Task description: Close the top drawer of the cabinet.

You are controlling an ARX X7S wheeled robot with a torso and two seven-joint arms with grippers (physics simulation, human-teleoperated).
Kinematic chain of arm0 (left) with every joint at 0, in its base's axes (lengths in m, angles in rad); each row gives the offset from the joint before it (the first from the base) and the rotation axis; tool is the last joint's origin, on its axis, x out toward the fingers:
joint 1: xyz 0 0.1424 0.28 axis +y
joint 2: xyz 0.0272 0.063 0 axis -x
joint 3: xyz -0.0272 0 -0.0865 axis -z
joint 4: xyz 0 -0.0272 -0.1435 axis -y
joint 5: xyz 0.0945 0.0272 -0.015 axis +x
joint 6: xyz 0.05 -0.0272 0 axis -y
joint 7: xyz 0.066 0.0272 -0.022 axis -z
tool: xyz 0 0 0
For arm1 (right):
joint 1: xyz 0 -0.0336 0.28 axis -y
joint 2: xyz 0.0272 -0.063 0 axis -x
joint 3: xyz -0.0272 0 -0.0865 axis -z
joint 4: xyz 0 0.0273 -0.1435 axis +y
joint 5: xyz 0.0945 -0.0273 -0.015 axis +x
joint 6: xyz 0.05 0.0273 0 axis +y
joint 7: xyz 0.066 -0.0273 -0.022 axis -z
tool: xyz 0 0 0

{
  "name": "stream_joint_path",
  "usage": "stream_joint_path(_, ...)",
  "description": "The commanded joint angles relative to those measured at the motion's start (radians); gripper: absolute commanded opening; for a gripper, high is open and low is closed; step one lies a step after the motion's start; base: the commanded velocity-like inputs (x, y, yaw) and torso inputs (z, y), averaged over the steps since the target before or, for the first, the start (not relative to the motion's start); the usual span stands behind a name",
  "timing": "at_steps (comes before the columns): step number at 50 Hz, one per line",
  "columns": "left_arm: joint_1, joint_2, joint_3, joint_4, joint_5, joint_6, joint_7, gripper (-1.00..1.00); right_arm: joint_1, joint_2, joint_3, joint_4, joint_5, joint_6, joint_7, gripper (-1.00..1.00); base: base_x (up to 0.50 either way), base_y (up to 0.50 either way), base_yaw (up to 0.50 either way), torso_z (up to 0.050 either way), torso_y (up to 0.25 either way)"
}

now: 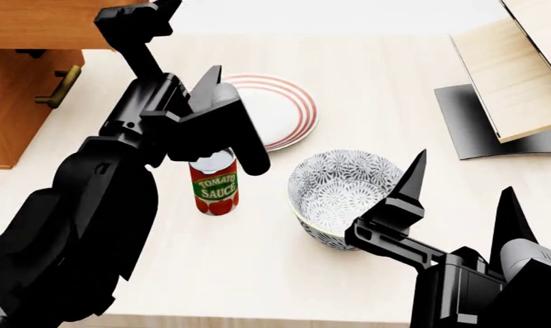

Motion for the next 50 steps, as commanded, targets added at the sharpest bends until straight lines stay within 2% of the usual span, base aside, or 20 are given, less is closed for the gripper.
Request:
stream_joint_path(1, -0.126, 0.061, 0.113, -0.287, 0.056, 0.066, -0.032, 1.0, 0.002, 0.015, -0.002, -0.021, 0.014, 0.005, 0.023, 1.0, 0.0, 0.0, 0.0, 0.0, 0.0)
stream_joint_path(7, -0.155, 0.093, 0.174, -0.424, 0.054, 0.093, -0.062, 1.0, 0.003, 0.024, -0.009, -0.03, 0.023, 0.018, 0.032, 1.0, 0.0, 0.0, 0.0, 0.0, 0.0)
stream_joint_path(12, -0.131, 0.071, 0.221, -0.356, 0.08, 0.049, -0.019, 1.0, 0.0, 0.036, -0.008, -0.053, 0.035, 0.035, 0.043, 1.0, 0.0, 0.0, 0.0, 0.0, 0.0)
stream_joint_path(18, -0.136, 0.077, 0.228, -0.37, 0.066, 0.047, -0.011, 1.0, 0.003, 0.043, -0.01, -0.053, 0.044, 0.038, 0.045, 1.0, 0.03, 0.0, 0.0, 0.0, 0.0)
stream_joint_path(36, -0.172, 0.092, 0.279, -0.432, -0.024, 0.043, -0.045, 1.0, 0.004, 0.056, -0.018, -0.053, 0.046, 0.027, 0.054, 1.0, 0.48, 0.0, 0.0, 0.0, 0.0)
stream_joint_path(41, -0.183, 0.095, 0.345, -0.466, -0.109, 0.002, -0.067, 1.0, 0.004, 0.058, -0.02, -0.058, 0.048, 0.022, 0.057, 1.0, 0.36, 0.0, 0.0, 0.0, 0.0)
stream_joint_path(50, -0.235, 0.096, 0.555, -0.503, -0.371, -0.079, -0.146, 1.0, 0.005, 0.065, -0.025, -0.057, 0.04, 0.023, 0.071, 1.0, 0.5, 0.0, 0.0, 0.0, 0.0)
